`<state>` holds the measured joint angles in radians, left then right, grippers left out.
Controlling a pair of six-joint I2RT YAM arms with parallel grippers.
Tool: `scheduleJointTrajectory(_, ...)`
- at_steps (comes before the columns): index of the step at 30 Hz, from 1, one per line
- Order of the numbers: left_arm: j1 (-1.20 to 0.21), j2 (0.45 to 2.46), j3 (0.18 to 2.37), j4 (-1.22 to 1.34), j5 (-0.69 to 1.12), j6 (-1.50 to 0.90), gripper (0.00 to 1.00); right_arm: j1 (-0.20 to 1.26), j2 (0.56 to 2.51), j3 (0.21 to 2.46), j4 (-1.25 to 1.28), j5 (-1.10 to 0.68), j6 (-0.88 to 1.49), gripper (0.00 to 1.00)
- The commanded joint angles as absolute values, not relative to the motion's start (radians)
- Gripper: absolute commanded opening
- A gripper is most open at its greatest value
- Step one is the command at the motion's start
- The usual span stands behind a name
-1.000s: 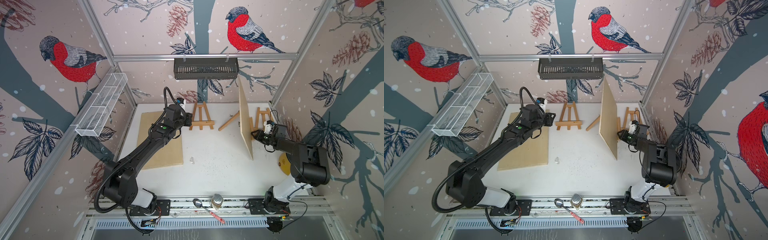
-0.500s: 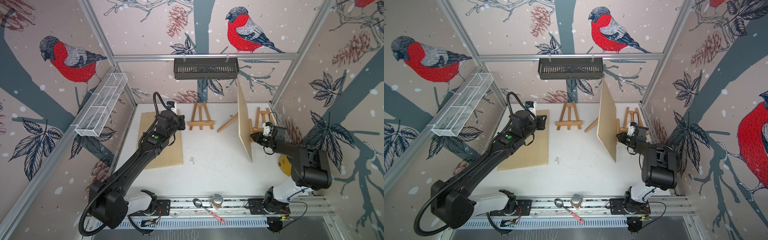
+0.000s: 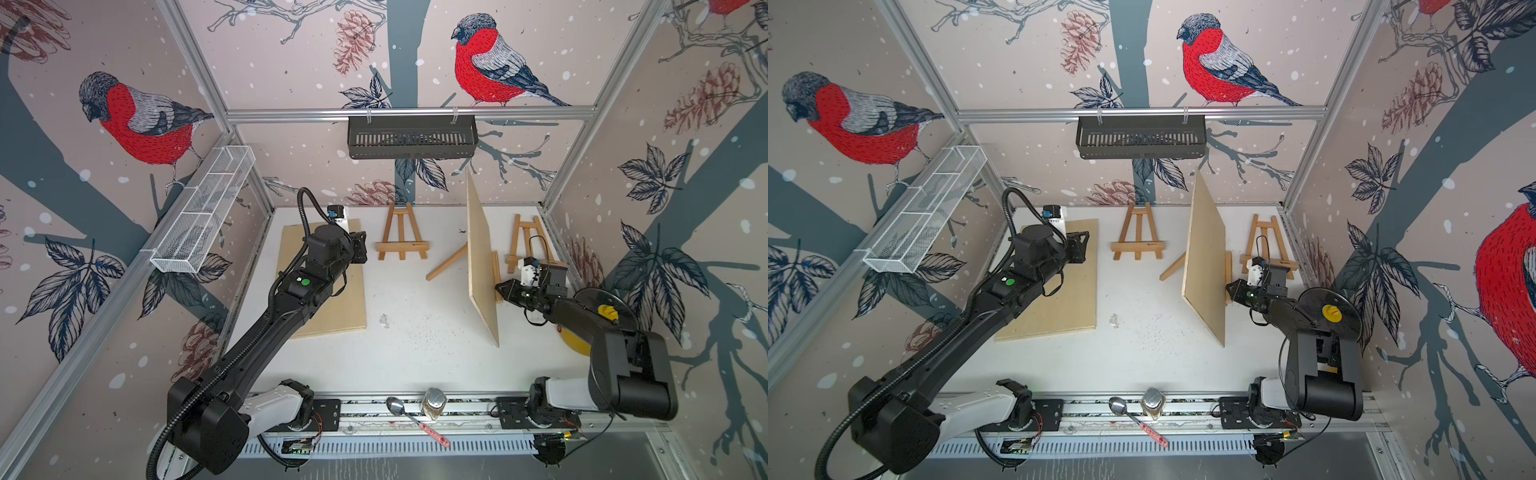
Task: Disassemble the easel
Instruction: Adjust the easel at the center of the board.
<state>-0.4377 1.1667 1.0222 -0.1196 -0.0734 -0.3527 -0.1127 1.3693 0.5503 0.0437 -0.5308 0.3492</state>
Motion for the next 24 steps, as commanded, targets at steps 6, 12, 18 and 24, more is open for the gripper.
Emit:
scheduleJointTrajectory(6,-0.437,1.143,1.074,-0.186,-0.006,-0.388,0.34,0.064,1.311,0.522,0.125,-0.447,0.47,0.18)
scheduleJointTrajectory(12,-0.437,1.147,1.162,-0.283,0.034,-0.401,0.34,0.231,1.351,0.525,0.234,-0.367,0.57,0.18)
scheduleJointTrajectory(18,-0.437,1.137,1.217,-0.343,0.045,-0.411,0.34,0.352,1.411,0.538,0.312,-0.292,0.638,0.19)
scheduleJointTrajectory(24,-0.437,1.142,1.274,-0.377,0.088,-0.424,0.34,0.437,1.447,0.528,0.395,-0.234,0.695,0.2)
